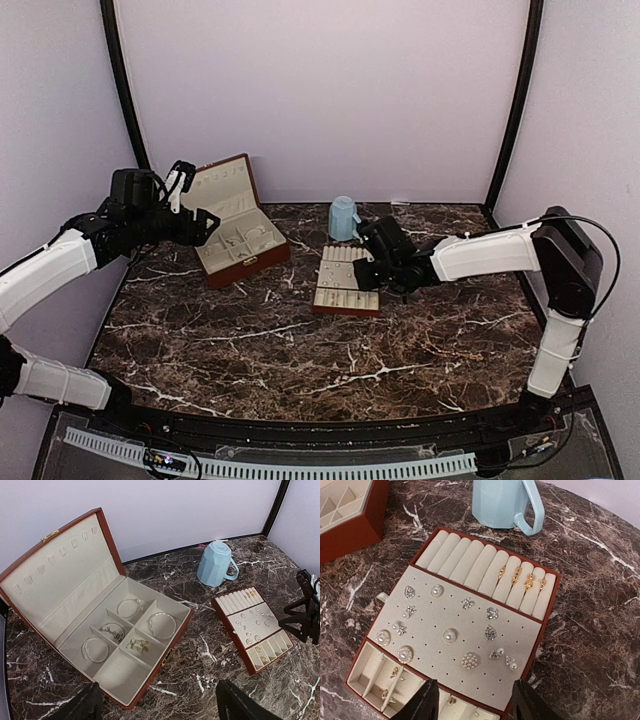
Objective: Organize the mixed jewelry
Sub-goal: Insert the earring into the earring holder, then pick up the earring from the center of the board.
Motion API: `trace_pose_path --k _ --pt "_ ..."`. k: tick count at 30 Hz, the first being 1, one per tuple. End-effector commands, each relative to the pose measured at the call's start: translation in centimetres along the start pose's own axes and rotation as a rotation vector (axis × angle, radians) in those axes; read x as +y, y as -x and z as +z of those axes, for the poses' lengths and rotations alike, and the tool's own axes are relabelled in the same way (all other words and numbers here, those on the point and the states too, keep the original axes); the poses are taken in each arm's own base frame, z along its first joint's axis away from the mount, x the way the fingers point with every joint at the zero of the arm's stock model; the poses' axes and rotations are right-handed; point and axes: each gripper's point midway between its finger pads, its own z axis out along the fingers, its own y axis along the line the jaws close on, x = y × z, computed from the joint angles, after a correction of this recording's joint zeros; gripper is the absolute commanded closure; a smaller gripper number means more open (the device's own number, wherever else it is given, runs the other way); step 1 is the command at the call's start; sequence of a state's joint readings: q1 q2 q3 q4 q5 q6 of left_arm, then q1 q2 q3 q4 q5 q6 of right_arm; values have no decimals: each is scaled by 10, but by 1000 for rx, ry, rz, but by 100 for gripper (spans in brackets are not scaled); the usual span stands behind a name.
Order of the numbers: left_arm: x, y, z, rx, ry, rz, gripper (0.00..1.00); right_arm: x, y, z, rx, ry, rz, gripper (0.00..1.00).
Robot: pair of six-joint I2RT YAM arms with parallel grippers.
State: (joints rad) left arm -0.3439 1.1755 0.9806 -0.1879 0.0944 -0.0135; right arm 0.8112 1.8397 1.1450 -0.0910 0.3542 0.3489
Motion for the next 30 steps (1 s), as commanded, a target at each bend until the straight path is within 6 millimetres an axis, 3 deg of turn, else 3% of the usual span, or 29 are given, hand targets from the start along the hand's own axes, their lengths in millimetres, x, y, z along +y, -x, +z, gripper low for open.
trace_pose_path --k 1,4,10,15,23,30 --pt "0 6 -7 -35 -5 8 19 3 17 -9 -4 66 30 48" --pt "0 6 -6 -33 -5 8 19 5 17 -4 15 84 41 53" --pt "0 5 -6 -31 -3 8 19 8 9 10 71 100 67 71" --pt "1 5 -6 -31 3 7 19 10 -3 9 112 119 79 74" --pt "2 5 -6 -34 9 8 19 23 -39 -25 207 174 76 71" --pt "2 4 -5 -28 3 6 19 70 -88 -63 292 268 43 69"
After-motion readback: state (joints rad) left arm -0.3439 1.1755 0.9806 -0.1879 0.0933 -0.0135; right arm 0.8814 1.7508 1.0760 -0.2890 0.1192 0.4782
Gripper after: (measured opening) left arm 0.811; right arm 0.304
